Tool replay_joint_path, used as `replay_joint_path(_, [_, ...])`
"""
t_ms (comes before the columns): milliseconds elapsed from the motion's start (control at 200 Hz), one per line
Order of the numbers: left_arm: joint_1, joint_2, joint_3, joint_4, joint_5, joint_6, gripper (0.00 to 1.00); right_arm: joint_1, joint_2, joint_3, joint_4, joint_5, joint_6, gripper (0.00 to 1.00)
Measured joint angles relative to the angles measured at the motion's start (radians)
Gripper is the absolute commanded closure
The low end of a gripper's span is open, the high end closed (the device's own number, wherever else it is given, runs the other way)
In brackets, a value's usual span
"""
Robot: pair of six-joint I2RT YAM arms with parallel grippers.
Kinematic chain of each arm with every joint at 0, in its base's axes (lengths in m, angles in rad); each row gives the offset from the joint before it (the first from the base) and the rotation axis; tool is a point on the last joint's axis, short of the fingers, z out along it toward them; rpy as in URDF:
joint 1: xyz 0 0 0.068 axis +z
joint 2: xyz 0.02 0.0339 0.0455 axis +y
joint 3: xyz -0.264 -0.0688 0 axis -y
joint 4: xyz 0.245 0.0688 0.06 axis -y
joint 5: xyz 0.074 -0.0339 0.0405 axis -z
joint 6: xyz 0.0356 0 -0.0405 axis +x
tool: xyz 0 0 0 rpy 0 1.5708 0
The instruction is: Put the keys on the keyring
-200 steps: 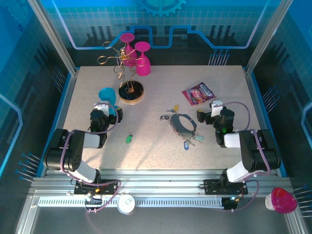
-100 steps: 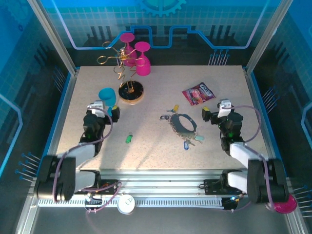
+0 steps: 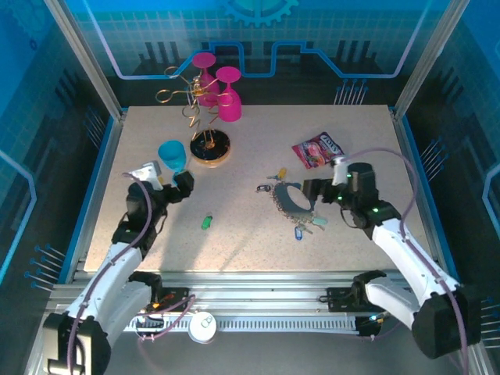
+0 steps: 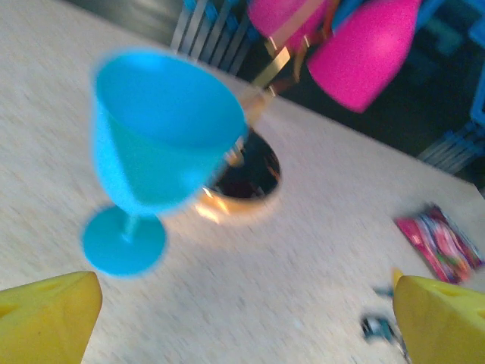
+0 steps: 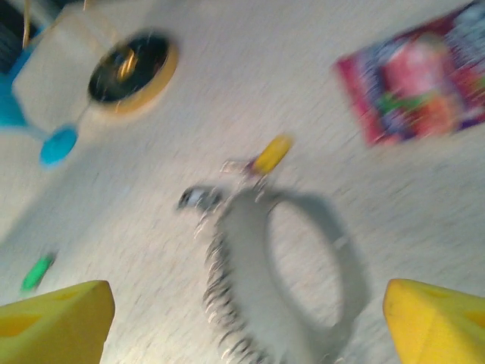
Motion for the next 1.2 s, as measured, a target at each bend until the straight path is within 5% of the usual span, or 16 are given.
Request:
replay_joint_path(210, [-0.254,0.127,0.068,-0.09,-0.027,-0.186,0.01,0.186,0.249,0.202,-0.239,0.033,0.116,0.31])
replay_joint_path(545, [-0.415,0.371,0.178,-0.1,-0.048,-0.328,0.05,0.199,0.532,0.372,-0.334,0.054,0.283,0.71])
replay_joint_path(1201, [-0.431,0.569,0.278,-0.08,-0.009,-0.377,0.05,0.18,0.787,0.46,-0.339,0.037,0.357,0.78])
